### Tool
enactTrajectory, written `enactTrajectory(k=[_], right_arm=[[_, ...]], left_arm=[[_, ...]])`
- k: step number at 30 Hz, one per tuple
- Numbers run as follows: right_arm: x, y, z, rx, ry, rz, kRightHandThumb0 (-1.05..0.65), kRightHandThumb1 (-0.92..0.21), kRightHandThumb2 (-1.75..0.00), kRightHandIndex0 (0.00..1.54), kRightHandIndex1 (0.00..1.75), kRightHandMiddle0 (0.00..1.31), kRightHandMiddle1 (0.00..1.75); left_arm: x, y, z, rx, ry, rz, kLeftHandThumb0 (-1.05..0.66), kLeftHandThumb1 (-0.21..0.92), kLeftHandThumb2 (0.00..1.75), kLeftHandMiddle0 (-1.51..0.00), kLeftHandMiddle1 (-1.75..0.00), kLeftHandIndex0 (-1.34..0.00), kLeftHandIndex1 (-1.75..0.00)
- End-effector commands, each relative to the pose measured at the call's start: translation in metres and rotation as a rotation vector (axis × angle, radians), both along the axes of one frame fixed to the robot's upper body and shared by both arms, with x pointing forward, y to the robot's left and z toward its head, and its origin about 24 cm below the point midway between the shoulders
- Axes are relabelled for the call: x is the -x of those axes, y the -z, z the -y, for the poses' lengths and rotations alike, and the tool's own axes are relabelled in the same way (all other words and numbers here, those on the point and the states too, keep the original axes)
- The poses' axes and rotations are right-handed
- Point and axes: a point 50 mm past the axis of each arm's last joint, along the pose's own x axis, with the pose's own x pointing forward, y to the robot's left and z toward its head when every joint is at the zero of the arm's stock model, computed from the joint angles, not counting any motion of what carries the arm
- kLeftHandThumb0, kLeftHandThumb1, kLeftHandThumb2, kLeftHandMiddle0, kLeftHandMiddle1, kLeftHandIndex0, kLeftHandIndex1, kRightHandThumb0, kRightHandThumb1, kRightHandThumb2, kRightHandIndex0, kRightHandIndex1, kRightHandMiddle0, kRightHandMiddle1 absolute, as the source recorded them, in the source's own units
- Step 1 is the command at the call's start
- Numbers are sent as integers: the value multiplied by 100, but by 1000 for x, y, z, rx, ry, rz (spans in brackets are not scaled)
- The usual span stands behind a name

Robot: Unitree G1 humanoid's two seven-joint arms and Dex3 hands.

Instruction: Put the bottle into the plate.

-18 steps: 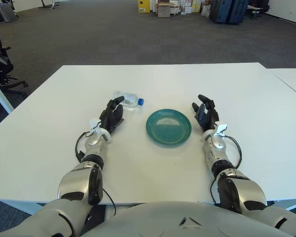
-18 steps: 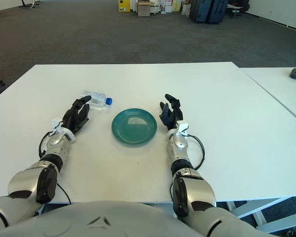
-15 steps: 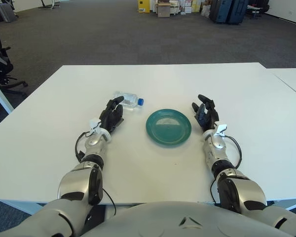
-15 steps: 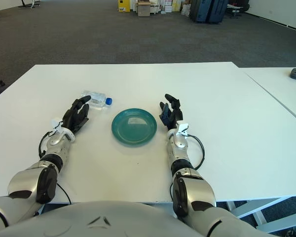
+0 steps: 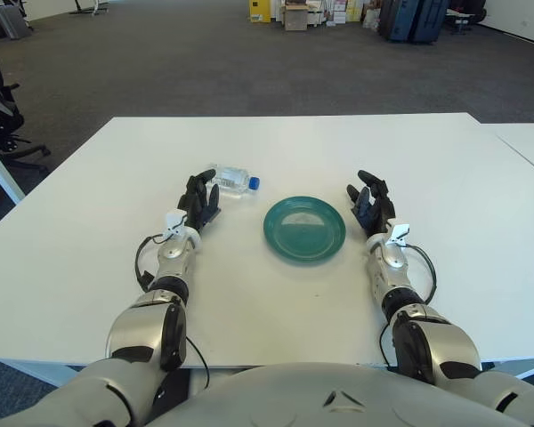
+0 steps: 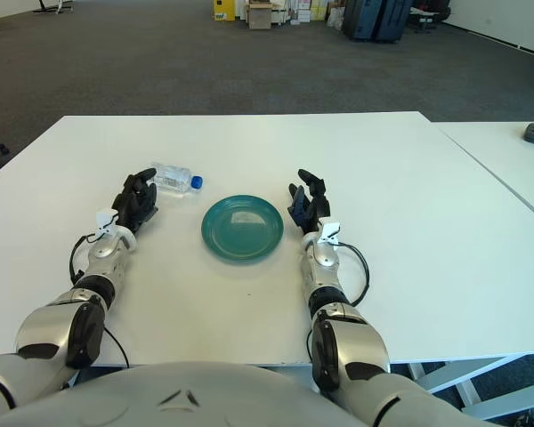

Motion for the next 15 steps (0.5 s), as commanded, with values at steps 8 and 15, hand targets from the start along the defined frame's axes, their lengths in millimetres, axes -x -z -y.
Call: enactTrajectory(k=[8, 15], right_arm=[[23, 29, 1, -25, 20, -157, -60, -92, -85, 49, 0, 2, 86], [23, 28, 0, -23, 20, -151, -59, -92, -85, 49, 0, 2, 85]], left_arm=[[-39, -50, 2, -161, 32, 141, -63, 92, 58, -44, -59, -17, -103], [-44, -60, 9, -309, 104, 184, -67, 92, 53, -36, -45, -11, -97]])
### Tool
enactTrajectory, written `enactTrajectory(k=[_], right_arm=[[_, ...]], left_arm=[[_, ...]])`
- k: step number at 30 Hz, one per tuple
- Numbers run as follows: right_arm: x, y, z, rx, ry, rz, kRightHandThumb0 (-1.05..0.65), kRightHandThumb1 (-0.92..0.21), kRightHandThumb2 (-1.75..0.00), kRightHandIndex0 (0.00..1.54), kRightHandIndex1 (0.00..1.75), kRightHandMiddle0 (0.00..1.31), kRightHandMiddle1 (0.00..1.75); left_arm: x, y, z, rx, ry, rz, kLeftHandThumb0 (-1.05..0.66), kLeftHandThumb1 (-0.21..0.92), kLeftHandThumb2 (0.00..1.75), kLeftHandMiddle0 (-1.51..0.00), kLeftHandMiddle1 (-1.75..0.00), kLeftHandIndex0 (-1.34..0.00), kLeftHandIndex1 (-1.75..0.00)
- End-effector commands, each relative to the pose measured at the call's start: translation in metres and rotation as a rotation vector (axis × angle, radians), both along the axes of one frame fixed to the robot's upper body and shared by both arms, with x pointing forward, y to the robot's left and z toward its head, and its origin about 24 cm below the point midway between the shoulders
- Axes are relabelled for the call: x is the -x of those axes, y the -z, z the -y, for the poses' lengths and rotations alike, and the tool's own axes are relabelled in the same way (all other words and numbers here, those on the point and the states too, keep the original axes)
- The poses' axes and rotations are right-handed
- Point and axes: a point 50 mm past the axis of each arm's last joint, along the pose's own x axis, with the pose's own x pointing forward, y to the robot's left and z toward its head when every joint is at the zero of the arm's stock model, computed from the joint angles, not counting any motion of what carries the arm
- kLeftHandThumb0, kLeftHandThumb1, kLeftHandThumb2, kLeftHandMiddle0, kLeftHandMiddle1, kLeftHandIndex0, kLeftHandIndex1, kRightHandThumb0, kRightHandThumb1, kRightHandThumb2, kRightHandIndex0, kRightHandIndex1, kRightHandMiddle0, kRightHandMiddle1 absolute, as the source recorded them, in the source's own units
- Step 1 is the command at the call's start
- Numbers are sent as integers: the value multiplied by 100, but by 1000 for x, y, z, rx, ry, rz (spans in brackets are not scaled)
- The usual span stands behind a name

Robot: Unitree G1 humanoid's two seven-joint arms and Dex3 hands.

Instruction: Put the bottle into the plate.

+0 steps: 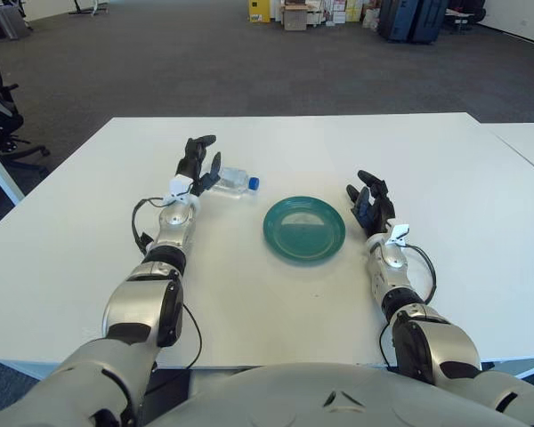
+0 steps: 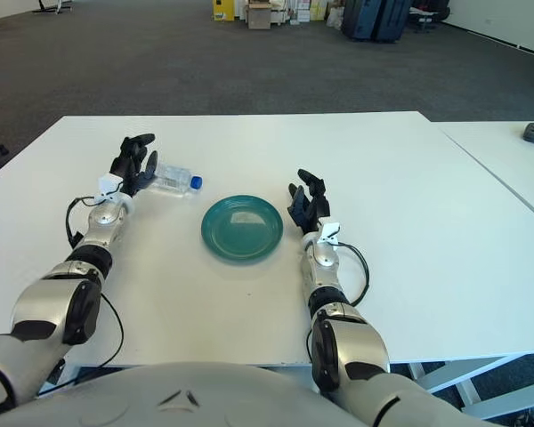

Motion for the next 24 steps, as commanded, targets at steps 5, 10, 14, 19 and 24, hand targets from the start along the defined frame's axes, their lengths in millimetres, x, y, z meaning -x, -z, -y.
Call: enactTrajectory(k=[5, 10, 14, 19, 24], right_arm=[[24, 28, 1, -19, 22, -149, -59, -92, -84, 49, 0, 2, 85], [24, 29, 1, -18, 23, -150, -60, -92, -84, 49, 0, 1, 85], [25, 29, 1, -19, 23, -149, -60, -92, -84, 49, 0, 1, 85], [26, 30, 1, -19, 22, -152, -62, -92, -83, 50, 1, 1, 86], [27, 30, 2, -21, 20, -152, -62, -92, -83, 52, 2, 2, 86]], left_arm=[[-8, -15, 7, -319, 55, 76, -76, 92, 56, -33, -25, -3, -93], [-12, -21, 12, -524, 54, 130, -89, 92, 64, -27, -12, 0, -80], [-17, -22, 22, -855, 56, 221, -97, 92, 70, -17, -4, 0, -60], [-18, -18, 29, -1175, 45, 343, -104, 92, 76, -5, -1, 0, -32], [-17, -17, 33, -1402, 56, 488, -105, 92, 80, -1, 0, 0, -10]])
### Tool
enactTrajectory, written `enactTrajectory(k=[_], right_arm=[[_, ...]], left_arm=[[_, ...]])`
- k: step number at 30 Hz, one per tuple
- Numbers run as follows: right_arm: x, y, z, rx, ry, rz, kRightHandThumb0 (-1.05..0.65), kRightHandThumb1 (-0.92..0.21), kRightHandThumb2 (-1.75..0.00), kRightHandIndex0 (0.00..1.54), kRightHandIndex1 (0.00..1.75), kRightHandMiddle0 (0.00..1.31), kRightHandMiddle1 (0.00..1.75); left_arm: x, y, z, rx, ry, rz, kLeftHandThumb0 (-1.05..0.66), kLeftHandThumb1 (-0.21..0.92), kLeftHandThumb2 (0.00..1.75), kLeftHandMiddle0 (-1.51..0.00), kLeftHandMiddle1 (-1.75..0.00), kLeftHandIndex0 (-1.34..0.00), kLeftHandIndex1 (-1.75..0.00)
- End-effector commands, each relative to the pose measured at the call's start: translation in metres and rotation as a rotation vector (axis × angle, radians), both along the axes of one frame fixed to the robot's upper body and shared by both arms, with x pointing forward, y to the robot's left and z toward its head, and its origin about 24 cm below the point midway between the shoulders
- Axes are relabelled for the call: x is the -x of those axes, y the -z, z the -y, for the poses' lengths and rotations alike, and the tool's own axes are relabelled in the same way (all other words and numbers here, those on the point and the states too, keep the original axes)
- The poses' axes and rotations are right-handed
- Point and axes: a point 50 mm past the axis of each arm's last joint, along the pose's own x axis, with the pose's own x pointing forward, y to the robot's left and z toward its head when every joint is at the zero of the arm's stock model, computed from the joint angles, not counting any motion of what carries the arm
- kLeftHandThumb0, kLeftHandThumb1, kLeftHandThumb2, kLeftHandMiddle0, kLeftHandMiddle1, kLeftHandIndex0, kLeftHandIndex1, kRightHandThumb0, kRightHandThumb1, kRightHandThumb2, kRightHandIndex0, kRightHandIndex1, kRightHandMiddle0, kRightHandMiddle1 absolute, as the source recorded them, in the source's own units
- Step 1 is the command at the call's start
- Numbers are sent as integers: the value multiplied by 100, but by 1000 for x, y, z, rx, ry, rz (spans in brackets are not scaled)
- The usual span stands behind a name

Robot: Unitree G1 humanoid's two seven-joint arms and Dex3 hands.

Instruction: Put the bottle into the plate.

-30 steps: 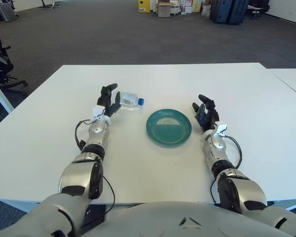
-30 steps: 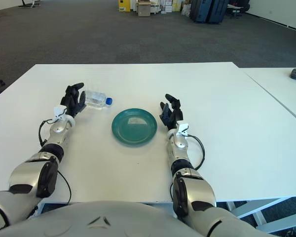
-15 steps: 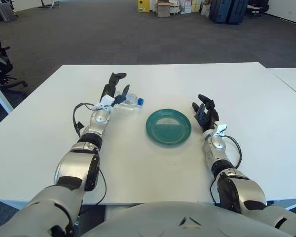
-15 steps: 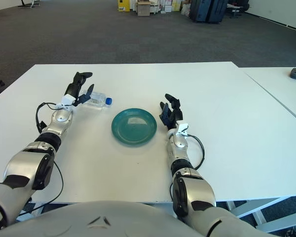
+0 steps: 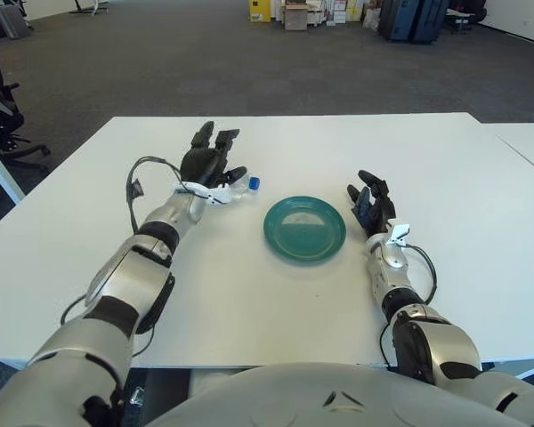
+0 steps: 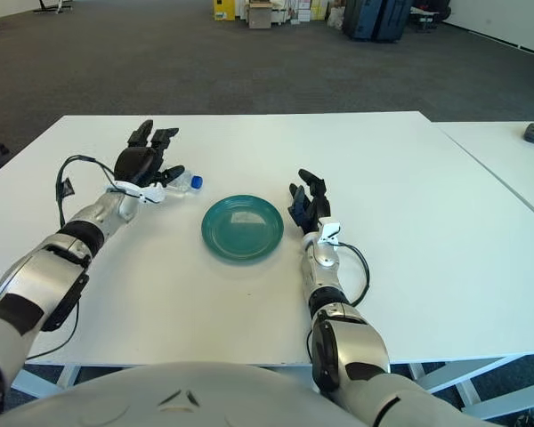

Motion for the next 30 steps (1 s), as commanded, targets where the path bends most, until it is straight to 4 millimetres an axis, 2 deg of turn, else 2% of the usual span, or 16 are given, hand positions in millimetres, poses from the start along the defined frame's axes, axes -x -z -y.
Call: enactTrajectory(k=[1, 5, 8, 17, 22, 30], right_arm=[[26, 30, 2, -25, 17, -149, -62, -92, -82, 52, 2, 2, 87], [27, 29, 3, -32, 19, -139, -61, -92, -82, 53, 2, 2, 87], [28, 29, 4, -38, 20, -133, -60, -92, -82, 55, 3, 2, 87], [30, 29, 6, -39, 15, -127, -60, -92, -84, 60, 5, 3, 87], [33, 30, 10, -38, 5, -122, -61, -92, -84, 63, 7, 5, 88], [35, 30, 13, -31, -2, -117, -64, -92, -84, 67, 8, 6, 88]], left_arm=[[-5, -10, 2, -169, 50, 113, -105, 92, 81, -1, 0, 0, -6], [-6, -7, 3, -247, 71, 82, -105, 92, 84, 0, 0, 0, -2], [-9, -2, 1, -323, 63, -12, -105, 92, 82, 0, 0, 0, 0], [-10, 7, -3, -425, 26, -136, -105, 92, 79, 0, 0, 0, 0], [-8, 16, -5, -429, -20, -268, -105, 92, 82, 0, 0, 0, 0], [-3, 28, -2, -375, -53, -363, -105, 92, 85, 0, 0, 0, 0]])
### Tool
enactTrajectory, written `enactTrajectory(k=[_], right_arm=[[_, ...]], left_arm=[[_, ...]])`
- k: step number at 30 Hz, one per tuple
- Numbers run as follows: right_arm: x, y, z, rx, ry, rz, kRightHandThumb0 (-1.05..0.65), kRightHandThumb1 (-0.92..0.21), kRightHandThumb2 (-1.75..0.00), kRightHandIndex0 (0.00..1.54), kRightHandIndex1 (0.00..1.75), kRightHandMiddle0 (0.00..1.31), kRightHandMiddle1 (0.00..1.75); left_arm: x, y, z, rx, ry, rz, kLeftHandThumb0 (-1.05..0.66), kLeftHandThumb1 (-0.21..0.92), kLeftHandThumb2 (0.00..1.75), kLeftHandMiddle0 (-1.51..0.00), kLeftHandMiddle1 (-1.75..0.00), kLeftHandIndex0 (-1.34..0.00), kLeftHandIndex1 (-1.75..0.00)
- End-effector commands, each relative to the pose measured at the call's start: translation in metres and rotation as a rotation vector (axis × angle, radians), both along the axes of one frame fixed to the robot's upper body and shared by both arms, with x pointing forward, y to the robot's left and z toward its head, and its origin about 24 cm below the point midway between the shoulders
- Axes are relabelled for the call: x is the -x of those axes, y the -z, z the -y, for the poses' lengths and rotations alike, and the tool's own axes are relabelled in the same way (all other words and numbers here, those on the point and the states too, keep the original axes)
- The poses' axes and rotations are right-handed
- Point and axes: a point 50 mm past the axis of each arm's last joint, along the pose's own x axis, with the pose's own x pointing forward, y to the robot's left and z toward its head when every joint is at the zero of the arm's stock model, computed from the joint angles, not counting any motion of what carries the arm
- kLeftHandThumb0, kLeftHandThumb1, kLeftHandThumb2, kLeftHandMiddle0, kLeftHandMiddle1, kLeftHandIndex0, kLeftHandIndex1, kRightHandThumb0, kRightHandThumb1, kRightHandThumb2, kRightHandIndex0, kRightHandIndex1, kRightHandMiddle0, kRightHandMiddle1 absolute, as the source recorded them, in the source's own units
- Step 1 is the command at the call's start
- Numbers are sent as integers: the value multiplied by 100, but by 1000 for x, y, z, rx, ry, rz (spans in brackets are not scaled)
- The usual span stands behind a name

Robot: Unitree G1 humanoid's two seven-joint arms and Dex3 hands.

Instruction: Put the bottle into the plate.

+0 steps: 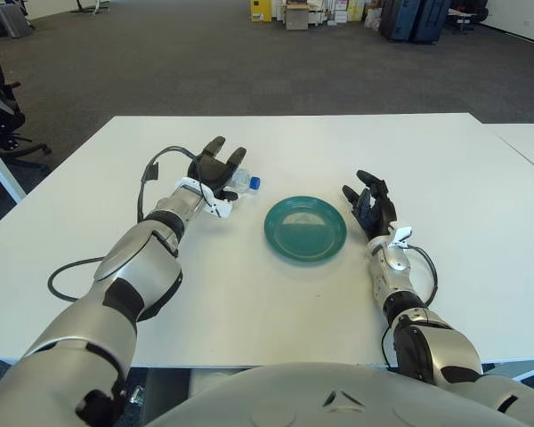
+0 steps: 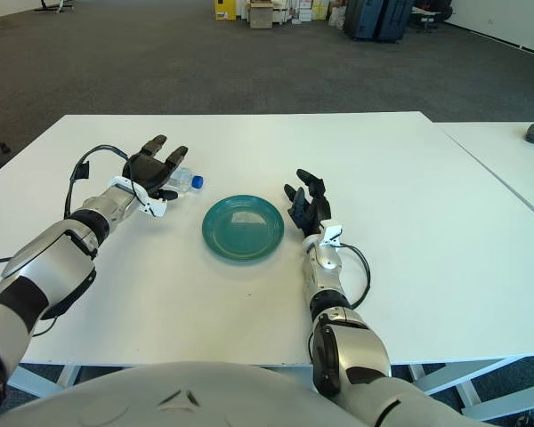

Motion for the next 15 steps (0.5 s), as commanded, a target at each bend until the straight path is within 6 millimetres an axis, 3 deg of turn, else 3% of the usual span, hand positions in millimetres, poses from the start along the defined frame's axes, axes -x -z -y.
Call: enactTrajectory(k=[1, 15], right_arm=[[30, 30, 11, -20, 40, -146, -64, -92, -84, 67, 8, 6, 88], [34, 30, 14, -14, 24, -136, -70, -92, -84, 69, 10, 7, 89]], left_arm=[[2, 5, 0, 28, -47, -40, -105, 92, 86, 0, 0, 0, 0], [7, 16, -1, 269, -223, -186, -105, 92, 85, -8, -3, -5, -3]])
